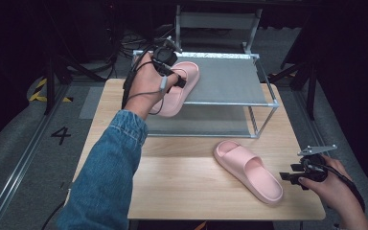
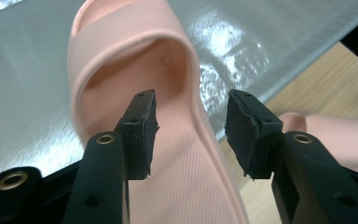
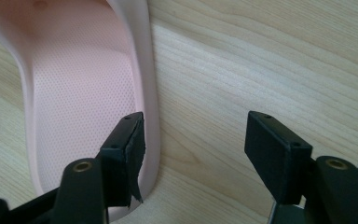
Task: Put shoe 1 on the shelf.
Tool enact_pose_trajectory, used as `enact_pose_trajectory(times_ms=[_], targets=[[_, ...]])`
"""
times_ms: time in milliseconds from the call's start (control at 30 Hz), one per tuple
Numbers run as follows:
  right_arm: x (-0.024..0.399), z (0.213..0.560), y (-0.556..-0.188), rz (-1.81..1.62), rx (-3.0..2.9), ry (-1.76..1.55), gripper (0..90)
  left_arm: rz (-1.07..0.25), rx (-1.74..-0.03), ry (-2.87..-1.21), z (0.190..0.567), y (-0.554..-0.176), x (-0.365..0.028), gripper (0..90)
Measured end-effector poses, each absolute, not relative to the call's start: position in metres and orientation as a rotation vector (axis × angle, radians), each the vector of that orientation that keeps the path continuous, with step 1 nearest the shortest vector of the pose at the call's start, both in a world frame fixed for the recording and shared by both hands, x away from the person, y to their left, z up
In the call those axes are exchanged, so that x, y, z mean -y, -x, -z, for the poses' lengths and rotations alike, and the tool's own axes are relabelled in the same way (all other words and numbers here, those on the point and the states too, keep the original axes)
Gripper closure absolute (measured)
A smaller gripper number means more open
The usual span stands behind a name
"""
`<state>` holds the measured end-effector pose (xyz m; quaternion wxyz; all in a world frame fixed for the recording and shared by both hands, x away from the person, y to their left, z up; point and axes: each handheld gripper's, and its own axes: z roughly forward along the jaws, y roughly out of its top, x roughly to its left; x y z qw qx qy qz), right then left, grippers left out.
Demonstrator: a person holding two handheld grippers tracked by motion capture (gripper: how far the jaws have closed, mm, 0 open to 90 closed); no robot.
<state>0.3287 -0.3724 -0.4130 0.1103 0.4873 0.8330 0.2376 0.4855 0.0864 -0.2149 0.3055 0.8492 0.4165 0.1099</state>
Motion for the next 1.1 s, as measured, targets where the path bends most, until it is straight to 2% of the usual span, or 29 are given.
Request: enact_pose_trajectory(times_ms=[167,300,367,567,833,967,1100], targets=[[0.368,0.412,-0.328,-0.699,-2.46,-1.421,38.9,-0.288,-1.123,-2.262,0.216,-0.474,-0.101,63.5],[0.366,0.411,-0.327,-0.694,-2.459,-1.418,38.9,-0.305,-1.162,-2.269,0.218,-0.47,-0.116,73.0],[0.366,0.412,-0.327,-0.694,-2.458,-1.422,38.9,-0.313,-1.201,-2.274,0.22,-0.47,-0.126,80.5],[0.366,0.414,-0.328,-0.69,-2.463,-1.423,38.9,-0.31,-1.298,-2.294,0.234,-0.473,-0.147,89.7],[0.363,0.417,-0.329,-0.677,-2.476,-1.427,38.7,-0.237,-1.344,-2.284,0.252,-0.476,-0.154,90.0],[0.361,0.418,-0.33,-0.677,-2.485,-1.414,38.5,-0.215,-1.315,-2.302,0.253,-0.476,-0.146,90.0],[0.361,0.418,-0.33,-0.676,-2.479,-1.414,38.4,-0.156,-1.21,-2.314,0.253,-0.473,-0.13,89.8]])
